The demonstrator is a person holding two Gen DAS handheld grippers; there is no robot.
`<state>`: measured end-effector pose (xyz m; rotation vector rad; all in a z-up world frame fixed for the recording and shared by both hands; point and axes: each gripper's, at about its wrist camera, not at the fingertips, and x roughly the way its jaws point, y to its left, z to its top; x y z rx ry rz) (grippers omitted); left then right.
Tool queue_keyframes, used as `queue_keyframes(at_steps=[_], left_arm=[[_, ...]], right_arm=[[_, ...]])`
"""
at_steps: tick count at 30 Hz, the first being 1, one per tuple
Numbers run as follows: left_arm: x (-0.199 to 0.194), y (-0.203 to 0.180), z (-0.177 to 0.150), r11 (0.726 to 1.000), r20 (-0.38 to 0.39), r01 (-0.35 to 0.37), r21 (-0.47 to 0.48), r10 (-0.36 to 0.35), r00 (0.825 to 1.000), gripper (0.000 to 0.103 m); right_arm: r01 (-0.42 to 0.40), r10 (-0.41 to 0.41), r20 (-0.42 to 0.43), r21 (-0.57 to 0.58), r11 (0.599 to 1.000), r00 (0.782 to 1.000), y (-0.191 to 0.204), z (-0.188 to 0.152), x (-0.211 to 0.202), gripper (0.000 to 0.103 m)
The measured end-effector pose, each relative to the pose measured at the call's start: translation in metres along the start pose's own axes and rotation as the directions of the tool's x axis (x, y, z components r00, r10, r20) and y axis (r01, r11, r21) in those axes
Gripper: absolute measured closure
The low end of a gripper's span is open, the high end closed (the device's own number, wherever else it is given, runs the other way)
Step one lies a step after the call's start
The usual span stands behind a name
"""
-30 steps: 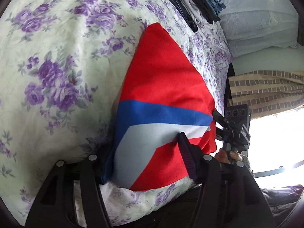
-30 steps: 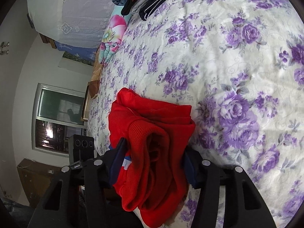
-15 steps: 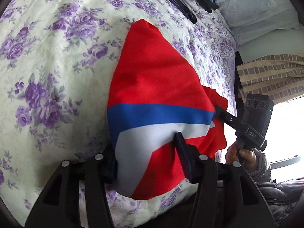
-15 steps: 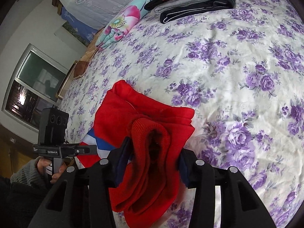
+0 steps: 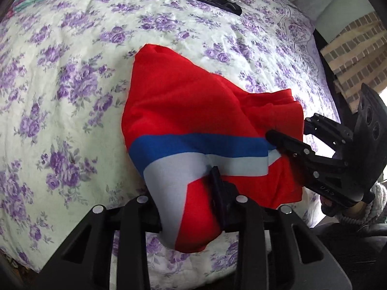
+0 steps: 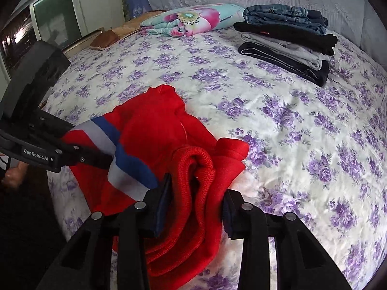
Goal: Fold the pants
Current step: 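Grasp the folded jacket with both grippers and lift it toward the clothes stack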
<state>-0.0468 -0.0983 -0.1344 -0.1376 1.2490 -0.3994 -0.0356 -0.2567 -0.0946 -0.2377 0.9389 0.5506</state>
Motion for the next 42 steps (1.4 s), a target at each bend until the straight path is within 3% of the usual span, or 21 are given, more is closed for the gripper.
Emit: queue_keyframes(at_steps=[3,8,13,22,28,31,34,42], left_arm=[[-0.018,-0.031,0.0,0.987,0.068,-0.102,0.128,0.094,0.993,0.074],[-0.072,-0.051,0.03,0.989,0.22,-0.077,0.125,0.048,0.974,0.076],[-0.09,-0.07,0.082,0.975,0.306,-0.119,0.189,0.056,0.95,0.076],[-0.155,-0.1,0.214,0.936,0.474,-0.157,0.315,-0.012,0.881,0.075],[-0.18,-0.099,0.328,0.929,0.52,-0.155,0.336,-0.046,0.853,0.075],[-0.18,-0.096,0.381,0.93,0.53,-0.153,0.334,-0.051,0.846,0.075],[-0.17,-0.085,0.425,0.939,0.522,-0.123,0.322,-0.068,0.851,0.075],[-0.088,-0.029,0.497,0.972,0.423,0.014,0.236,-0.115,0.899,0.075]], right_arm=[[0.021,-0.019,0.027,-0.058,0.998,0.999,0.012,0.004,-0.013,0.069],[0.058,-0.052,0.204,-0.024,0.998,0.978,0.005,0.031,-0.069,0.069],[0.102,-0.097,0.276,-0.003,0.995,0.956,-0.024,0.066,-0.088,0.069],[0.273,-0.224,0.458,-0.044,0.961,0.861,-0.08,0.172,-0.144,0.069],[0.334,-0.269,0.495,-0.046,0.942,0.827,-0.132,0.265,-0.149,0.069],[0.314,-0.265,0.489,-0.018,0.949,0.831,-0.166,0.309,-0.141,0.069],[0.27,-0.247,0.471,0.021,0.963,0.847,-0.201,0.344,-0.126,0.069],[0.168,-0.193,0.361,0.1,0.981,0.912,-0.275,0.388,-0.044,0.069]])
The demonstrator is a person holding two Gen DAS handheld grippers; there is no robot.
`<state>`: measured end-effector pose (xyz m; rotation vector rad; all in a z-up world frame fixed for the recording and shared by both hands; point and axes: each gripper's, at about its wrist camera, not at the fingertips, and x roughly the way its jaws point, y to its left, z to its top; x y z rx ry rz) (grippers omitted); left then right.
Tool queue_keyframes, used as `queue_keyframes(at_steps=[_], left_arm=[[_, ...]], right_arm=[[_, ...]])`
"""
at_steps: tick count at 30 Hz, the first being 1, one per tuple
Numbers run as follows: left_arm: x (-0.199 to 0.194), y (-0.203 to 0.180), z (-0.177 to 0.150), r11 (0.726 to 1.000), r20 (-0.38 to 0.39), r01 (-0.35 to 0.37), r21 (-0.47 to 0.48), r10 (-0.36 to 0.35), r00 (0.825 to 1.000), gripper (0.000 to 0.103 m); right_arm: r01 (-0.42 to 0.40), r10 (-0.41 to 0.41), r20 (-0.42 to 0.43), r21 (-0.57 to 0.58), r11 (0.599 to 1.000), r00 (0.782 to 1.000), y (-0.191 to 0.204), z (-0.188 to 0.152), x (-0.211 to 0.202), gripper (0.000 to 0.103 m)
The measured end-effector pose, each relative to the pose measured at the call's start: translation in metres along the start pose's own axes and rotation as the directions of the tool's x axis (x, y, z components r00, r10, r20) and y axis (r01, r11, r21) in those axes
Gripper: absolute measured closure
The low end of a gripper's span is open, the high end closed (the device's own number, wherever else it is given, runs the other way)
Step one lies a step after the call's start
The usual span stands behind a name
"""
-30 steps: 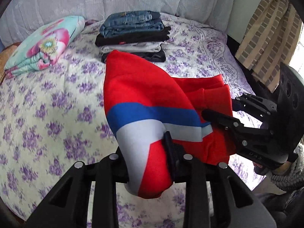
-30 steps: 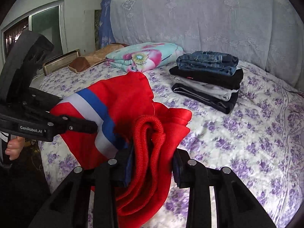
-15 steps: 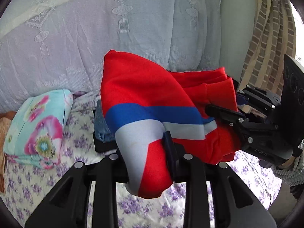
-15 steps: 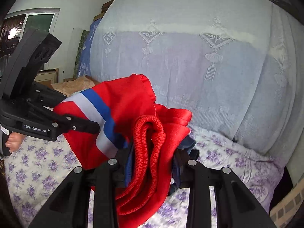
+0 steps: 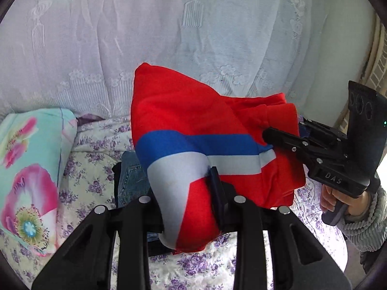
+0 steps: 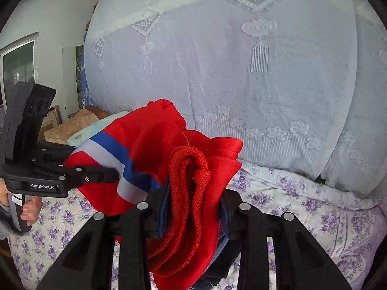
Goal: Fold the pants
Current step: 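Grasp the folded jacket with both grippers and lift it toward the clothes stack, then lower the folded jacket onto the jeans stack and open both grippers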
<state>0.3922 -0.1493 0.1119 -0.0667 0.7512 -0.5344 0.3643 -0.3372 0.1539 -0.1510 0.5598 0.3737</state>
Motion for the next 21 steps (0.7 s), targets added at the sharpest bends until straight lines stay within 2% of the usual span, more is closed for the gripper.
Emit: queue_keyframes(at_steps=[3,5,6,7,8,10,11,12,14,16,18,21], left_arm=[[0.042,0.025,-0.018,0.998,-0.073,0.013,-0.06,-0.017,0.997,0.073],[0.067,0.04,-0.037,0.995,-0.118,-0.002,-0.095,-0.009,0.993,0.061],[0.075,0.047,-0.047,0.995,-0.113,-0.004,-0.103,-0.007,0.994,0.057],[0.078,0.053,-0.057,0.993,-0.101,0.004,-0.117,-0.016,0.995,0.048],[0.08,0.059,-0.065,0.99,-0.092,0.008,-0.141,-0.022,0.996,0.037],[0.081,0.07,-0.073,0.982,-0.068,0.05,-0.181,-0.063,0.996,0.035],[0.081,0.072,-0.077,0.982,-0.058,0.053,-0.181,-0.064,0.996,0.035],[0.081,0.071,-0.08,0.983,-0.051,0.05,-0.174,-0.059,0.997,0.035],[0.08,0.07,-0.084,0.986,-0.035,0.034,-0.163,-0.041,0.999,0.029],[0.075,0.069,-0.084,0.986,-0.028,0.005,-0.168,-0.01,1.0,0.021],[0.062,0.07,-0.08,0.987,-0.008,-0.012,-0.161,0.011,1.0,0.021],[0.03,0.064,-0.066,0.987,0.056,-0.122,-0.106,0.128,0.99,0.022]], right_arm=[[0.002,0.0,-0.069,0.027,1.0,0.998,-0.012,-0.019,0.041,0.068],[0.031,-0.028,-0.125,0.024,0.999,0.992,-0.017,-0.039,0.066,0.066],[0.051,-0.047,-0.138,0.024,0.998,0.989,-0.02,-0.05,0.077,0.063],[0.043,-0.036,-0.128,0.055,0.998,0.991,-0.025,-0.06,0.081,0.062],[0.024,-0.012,-0.115,0.111,0.994,0.993,-0.033,-0.066,0.084,0.058],[-0.038,0.064,-0.1,0.237,0.971,0.993,-0.053,-0.076,0.088,0.05],[-0.065,0.096,-0.094,0.283,0.957,0.991,-0.061,-0.081,0.09,0.043],[-0.08,0.114,-0.089,0.32,0.944,0.989,-0.068,-0.084,0.094,0.03],[-0.111,0.158,-0.081,0.416,0.903,0.984,-0.083,-0.094,0.1,0.014],[-0.149,0.202,-0.06,0.48,0.865,0.978,-0.094,-0.098,0.101,0.011],[-0.125,0.165,-0.05,0.453,0.883,0.985,-0.091,-0.091,0.089,0.011],[-0.067,0.08,-0.016,0.4,0.914,0.997,-0.091,-0.073,0.06,0.011]])
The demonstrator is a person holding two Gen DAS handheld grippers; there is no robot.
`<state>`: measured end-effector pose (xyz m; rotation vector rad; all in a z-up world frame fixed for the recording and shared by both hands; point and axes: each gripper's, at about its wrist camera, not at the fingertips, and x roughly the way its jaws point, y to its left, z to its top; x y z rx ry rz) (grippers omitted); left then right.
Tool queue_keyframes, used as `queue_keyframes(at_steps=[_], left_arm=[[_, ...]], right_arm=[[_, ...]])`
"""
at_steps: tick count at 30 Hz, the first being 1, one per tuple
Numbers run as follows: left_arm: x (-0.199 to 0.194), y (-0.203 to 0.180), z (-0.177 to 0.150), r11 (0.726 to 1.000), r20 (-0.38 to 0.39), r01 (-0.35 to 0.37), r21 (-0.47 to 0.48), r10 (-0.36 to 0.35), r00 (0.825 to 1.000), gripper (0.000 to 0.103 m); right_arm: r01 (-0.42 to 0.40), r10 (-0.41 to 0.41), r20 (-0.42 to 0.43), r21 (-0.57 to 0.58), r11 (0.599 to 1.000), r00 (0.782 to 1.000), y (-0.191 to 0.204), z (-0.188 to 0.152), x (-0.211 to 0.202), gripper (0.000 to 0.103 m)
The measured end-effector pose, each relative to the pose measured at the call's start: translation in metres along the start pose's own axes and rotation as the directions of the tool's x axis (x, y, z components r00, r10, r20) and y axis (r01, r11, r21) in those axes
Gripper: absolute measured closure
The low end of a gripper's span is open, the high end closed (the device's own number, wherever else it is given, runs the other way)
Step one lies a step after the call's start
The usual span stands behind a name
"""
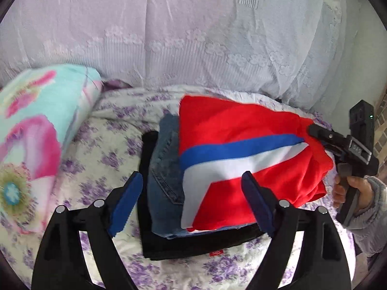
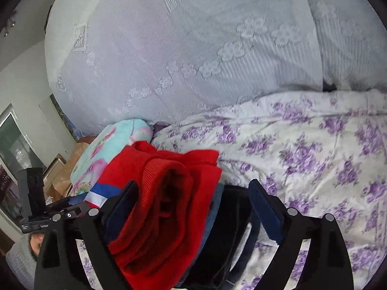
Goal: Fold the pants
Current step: 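Lower the folded jacket onto the jeans stack and open both grippers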
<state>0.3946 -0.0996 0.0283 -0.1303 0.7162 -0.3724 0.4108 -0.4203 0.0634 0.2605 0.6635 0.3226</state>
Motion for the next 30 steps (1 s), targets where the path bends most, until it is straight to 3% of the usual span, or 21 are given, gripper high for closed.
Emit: queue_keyframes(at_steps=[3,5,7,10,12,15,17,18,20,27,30], left_arm=[[-0.022,-0.011,0.017,0.997,0.073,-0.065,0.047,0.061,0.995,0.022],[-0.024,-0.031,0.026,0.991,0.093,-0.079,0.107,0.07,0.993,0.022],[-0.017,-0.056,0.031,0.978,0.095,-0.103,0.179,0.087,0.992,0.021],[0.007,-0.079,0.027,0.96,0.04,-0.142,0.24,0.136,0.99,0.02],[0.025,-0.082,0.021,0.959,-0.021,-0.149,0.242,0.159,0.987,0.02],[0.043,-0.073,0.009,0.976,-0.082,-0.096,0.196,0.114,0.99,0.017],[0.051,-0.073,0.003,0.978,-0.083,-0.09,0.19,0.107,0.991,0.015],[0.053,-0.073,0.001,0.979,-0.078,-0.093,0.183,0.108,0.991,0.013],[0.059,-0.072,-0.003,0.981,-0.083,-0.086,0.173,0.101,0.991,0.008],[0.06,-0.069,-0.006,0.987,-0.094,-0.09,0.134,0.103,0.99,0.004],[0.047,-0.073,-0.002,0.981,-0.084,-0.132,0.142,0.145,0.986,0.004]], right_arm=[[0.087,-0.078,0.12,-0.074,0.993,0.99,0.018,0.011,-0.04,0.012],[0.084,-0.052,0.176,-0.18,0.98,0.983,0.045,0.011,-0.06,0.015],[0.072,-0.018,0.171,-0.314,0.947,0.985,0.079,0.007,-0.061,0.02],[0.041,-0.015,0.065,-0.412,0.91,0.998,0.102,-0.005,-0.033,0.031],[0.05,-0.055,-0.004,-0.383,0.922,0.998,0.091,-0.013,-0.007,0.047],[0.074,-0.085,-0.017,-0.337,0.939,0.996,0.068,-0.028,0.01,0.047],[0.061,-0.073,-0.028,-0.295,0.954,0.997,0.054,-0.032,0.015,0.045],[0.056,-0.067,-0.035,-0.262,0.963,0.997,0.047,-0.035,0.017,0.036],[-0.009,-0.002,-0.075,-0.147,0.989,0.997,0.028,-0.04,0.027,0.033],[0.016,-0.027,-0.059,-0.191,0.981,0.998,0.038,-0.047,0.027,0.032],[0.035,-0.046,-0.05,-0.201,0.979,0.998,0.046,-0.043,0.013,0.028]])
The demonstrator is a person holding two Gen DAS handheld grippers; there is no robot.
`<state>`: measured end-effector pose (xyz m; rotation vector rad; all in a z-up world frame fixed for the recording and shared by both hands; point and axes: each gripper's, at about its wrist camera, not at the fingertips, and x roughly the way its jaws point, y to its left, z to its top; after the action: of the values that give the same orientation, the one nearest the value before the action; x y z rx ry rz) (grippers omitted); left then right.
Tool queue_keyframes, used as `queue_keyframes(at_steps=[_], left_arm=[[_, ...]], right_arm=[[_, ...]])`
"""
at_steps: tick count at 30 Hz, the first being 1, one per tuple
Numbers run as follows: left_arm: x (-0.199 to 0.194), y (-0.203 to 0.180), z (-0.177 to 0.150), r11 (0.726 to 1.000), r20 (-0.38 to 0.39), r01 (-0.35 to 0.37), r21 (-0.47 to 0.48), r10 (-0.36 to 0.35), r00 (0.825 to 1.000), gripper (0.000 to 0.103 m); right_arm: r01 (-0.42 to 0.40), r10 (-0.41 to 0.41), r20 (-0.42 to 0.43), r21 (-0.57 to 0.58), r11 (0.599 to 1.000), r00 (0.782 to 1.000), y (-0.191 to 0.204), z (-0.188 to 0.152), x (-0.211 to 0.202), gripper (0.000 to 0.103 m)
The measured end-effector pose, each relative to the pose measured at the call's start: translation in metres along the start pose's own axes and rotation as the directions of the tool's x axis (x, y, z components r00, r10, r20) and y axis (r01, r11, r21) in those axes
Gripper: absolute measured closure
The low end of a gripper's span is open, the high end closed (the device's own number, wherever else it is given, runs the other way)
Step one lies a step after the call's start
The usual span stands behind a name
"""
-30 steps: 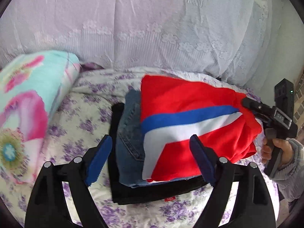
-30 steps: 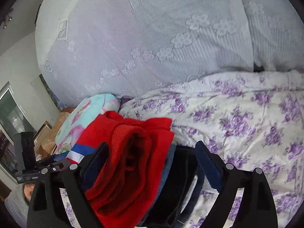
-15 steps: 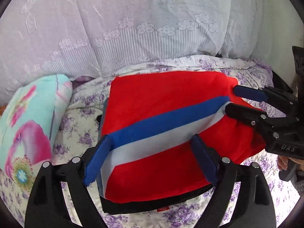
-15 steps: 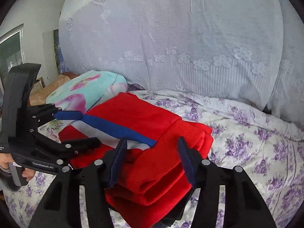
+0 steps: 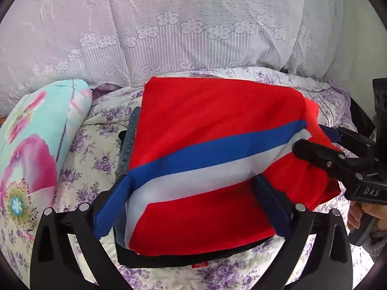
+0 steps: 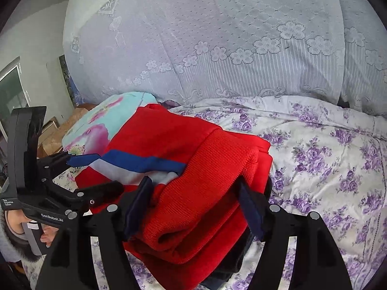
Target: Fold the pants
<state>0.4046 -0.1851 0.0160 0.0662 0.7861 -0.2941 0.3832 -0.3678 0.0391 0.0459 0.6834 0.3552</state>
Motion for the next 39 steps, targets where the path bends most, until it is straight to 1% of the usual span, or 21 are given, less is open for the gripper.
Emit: queue_keyframes(at_steps=[1,2,3,5,6,8,10,12,13,16,18,22,26,28,32,35,39], left_arm=[[-0.007,-0.002,0.0,1.0,0.009,-0.03,0.007,0.03,1.0,0.004],[-0.013,-0.004,0.0,0.998,0.019,-0.057,0.017,0.057,0.998,0.005],[-0.021,-0.006,-0.001,0.997,0.026,-0.075,0.027,0.074,0.997,0.005],[-0.035,-0.008,-0.003,0.995,0.031,-0.087,0.038,0.086,0.996,0.005],[-0.042,-0.01,-0.005,0.995,0.036,-0.096,0.039,0.095,0.995,0.005],[-0.059,-0.014,-0.009,0.993,0.051,-0.115,0.04,0.113,0.992,0.005],[-0.077,-0.017,-0.014,0.991,0.06,-0.133,0.035,0.13,0.99,0.005],[-0.095,-0.019,-0.018,0.989,0.066,-0.149,0.022,0.147,0.987,0.005],[-0.104,-0.02,-0.021,0.988,0.071,-0.156,0.014,0.155,0.985,0.005],[-0.132,-0.022,-0.03,0.983,0.086,-0.183,0.001,0.182,0.979,0.005],[-0.149,-0.022,-0.036,0.978,0.095,-0.208,-0.012,0.208,0.973,0.005],[-0.187,-0.022,-0.048,0.968,0.113,-0.244,-0.055,0.249,0.962,0.005],[-0.213,-0.026,-0.059,0.953,0.097,-0.296,-0.066,0.301,0.949,0.005],[-0.226,-0.028,-0.065,0.957,0.106,-0.28,-0.07,0.286,0.952,0.005],[-0.246,-0.031,-0.074,0.965,0.109,-0.248,-0.09,0.257,0.96,0.005],[-0.256,-0.036,-0.077,0.964,0.117,-0.251,-0.091,0.26,0.958,0.005],[-0.265,-0.042,-0.078,0.962,0.126,-0.258,-0.085,0.268,0.955,0.005]], right_arm=[[0.027,-0.027,0.006,0.006,1.0,1.0,0.003,0.0,-0.009,0.023],[0.077,-0.077,0.012,0.014,0.997,0.997,0.005,0.001,-0.015,0.011],[0.113,-0.113,0.02,0.017,0.993,0.993,0.008,0.001,-0.023,0.009],[0.177,-0.177,0.036,0.01,0.984,0.984,0.018,0.0,-0.037,0.008],[0.217,-0.217,0.041,0.005,0.976,0.975,0.025,-0.001,-0.045,0.006],[0.275,-0.275,0.032,0.008,0.961,0.961,0.038,-0.005,-0.059,0.004],[0.302,-0.302,0.04,0.022,0.953,0.952,0.052,-0.01,-0.075,0.004],[0.341,-0.343,0.055,0.043,0.939,0.938,0.067,-0.016,-0.092,0.004],[0.35,-0.353,0.061,0.056,0.935,0.934,0.073,-0.019,-0.1,0.004],[0.357,-0.365,0.07,0.1,0.929,0.928,0.085,-0.027,-0.123,0.004],[0.374,-0.383,0.053,0.125,0.919,0.922,0.093,-0.032,-0.133,0.004],[0.34,-0.352,0.061,0.151,0.928,0.934,0.11,-0.046,-0.157,0.004],[0.338,-0.35,0.07,0.146,0.93,0.934,0.129,-0.059,-0.176,0.004],[0.331,-0.342,0.069,0.133,0.934,0.937,0.138,-0.064,-0.184,0.004],[0.329,-0.34,0.094,0.115,0.937,0.936,0.154,-0.069,-0.201,0.004],[0.311,-0.324,0.105,0.124,0.942,0.94,0.159,-0.07,-0.211,0.004],[0.308,-0.323,0.117,0.128,0.943,0.939,0.161,-0.069,-0.221,0.004]])
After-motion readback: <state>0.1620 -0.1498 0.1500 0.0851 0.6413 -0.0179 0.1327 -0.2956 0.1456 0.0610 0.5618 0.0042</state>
